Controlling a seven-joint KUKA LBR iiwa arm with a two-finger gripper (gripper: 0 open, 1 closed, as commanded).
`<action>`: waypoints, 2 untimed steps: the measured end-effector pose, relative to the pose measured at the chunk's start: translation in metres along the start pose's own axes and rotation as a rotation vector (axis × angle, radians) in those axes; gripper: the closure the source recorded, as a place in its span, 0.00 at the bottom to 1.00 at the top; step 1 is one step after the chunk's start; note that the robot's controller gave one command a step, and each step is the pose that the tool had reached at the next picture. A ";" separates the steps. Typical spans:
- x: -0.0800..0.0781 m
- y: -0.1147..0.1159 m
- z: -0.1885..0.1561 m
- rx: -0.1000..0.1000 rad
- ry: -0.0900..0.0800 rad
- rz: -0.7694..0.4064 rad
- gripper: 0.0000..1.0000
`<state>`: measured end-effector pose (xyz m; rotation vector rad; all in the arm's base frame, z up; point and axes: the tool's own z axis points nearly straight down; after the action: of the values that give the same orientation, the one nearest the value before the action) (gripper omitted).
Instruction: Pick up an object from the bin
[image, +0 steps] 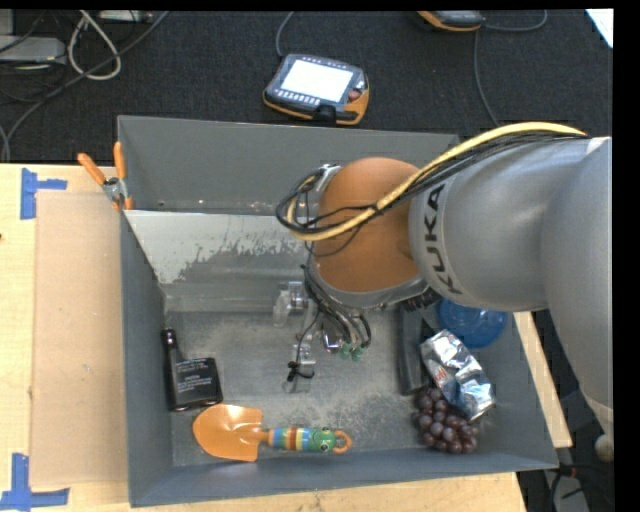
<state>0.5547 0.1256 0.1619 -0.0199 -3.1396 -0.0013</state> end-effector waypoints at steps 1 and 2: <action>0.000 0.000 0.000 0.000 0.000 0.000 0.00; 0.030 0.058 0.067 0.000 0.010 -0.034 0.00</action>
Offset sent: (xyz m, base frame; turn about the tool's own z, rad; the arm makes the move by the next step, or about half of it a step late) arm -0.0257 0.0548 -0.0619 -0.0274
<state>0.5255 0.1839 0.0951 0.0337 -3.1297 -0.0022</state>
